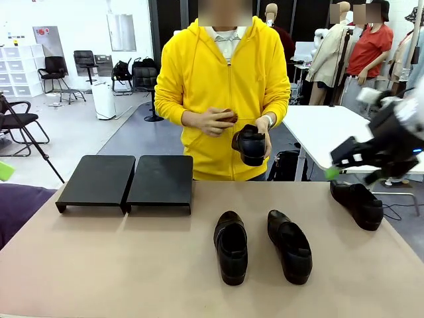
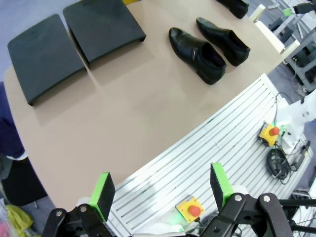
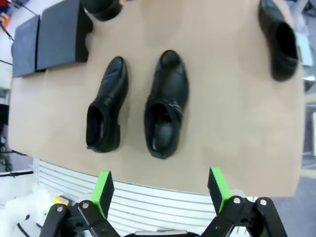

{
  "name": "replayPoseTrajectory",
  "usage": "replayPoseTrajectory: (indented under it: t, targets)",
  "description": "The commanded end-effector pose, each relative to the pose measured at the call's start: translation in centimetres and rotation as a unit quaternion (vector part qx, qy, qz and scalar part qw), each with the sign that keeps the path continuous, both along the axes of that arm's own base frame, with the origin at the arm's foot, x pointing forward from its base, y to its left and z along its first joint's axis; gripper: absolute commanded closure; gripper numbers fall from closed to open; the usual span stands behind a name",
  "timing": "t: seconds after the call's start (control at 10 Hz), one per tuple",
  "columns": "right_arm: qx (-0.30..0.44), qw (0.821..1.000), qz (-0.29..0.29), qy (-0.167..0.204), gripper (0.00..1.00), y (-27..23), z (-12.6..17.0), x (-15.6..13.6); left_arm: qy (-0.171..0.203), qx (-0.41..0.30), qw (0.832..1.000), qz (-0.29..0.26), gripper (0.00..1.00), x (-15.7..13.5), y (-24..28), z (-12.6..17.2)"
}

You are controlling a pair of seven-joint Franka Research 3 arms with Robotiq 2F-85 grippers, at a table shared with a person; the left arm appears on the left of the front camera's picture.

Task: Organize the shoes by placing them on the stand.
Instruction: Pick up one Shoe and place it in the middle of the table.

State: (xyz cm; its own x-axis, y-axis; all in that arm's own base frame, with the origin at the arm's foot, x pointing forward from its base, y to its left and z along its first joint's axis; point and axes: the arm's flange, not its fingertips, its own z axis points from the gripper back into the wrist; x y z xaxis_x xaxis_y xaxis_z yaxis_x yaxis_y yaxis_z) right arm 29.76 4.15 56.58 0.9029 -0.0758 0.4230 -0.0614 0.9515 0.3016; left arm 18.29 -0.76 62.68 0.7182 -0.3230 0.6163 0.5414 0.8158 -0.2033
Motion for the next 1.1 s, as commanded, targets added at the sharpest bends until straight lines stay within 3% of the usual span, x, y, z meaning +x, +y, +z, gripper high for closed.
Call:
replayPoseTrajectory:
  t: [0.0, 0.3, 0.6, 0.8, 1.0]
  targets:
    - [-0.014, 1.000, 0.007, 0.005, 0.00, -6.2, 1.0, -4.8, 0.000, -0.005, 1.000, -0.011, 0.00, 0.0, 0.0, 0.0]
    - [-0.009, 1.000, 0.010, 0.001, 0.00, -6.8, 1.3, -5.7, 0.000, -0.005, 1.000, -0.011, 0.00, 0.0, 0.0, 0.0]
    - [-0.024, 0.993, 0.118, 0.014, 0.00, 0.5, -1.0, -0.8, 0.000, -0.005, 1.000, -0.011, 0.00, 0.0, 0.0, 0.0]
    - [-0.051, 0.985, 0.160, 0.034, 0.00, 4.0, -2.3, 1.0, 0.000, -0.005, 1.000, -0.011, 0.00, 0.0, 0.0, 0.0]
    - [-0.032, 0.985, 0.170, 0.025, 0.00, 1.5, -0.7, -0.6, 0.000, -0.005, 1.000, -0.011, 0.00, 0.0, 0.0, 0.0]
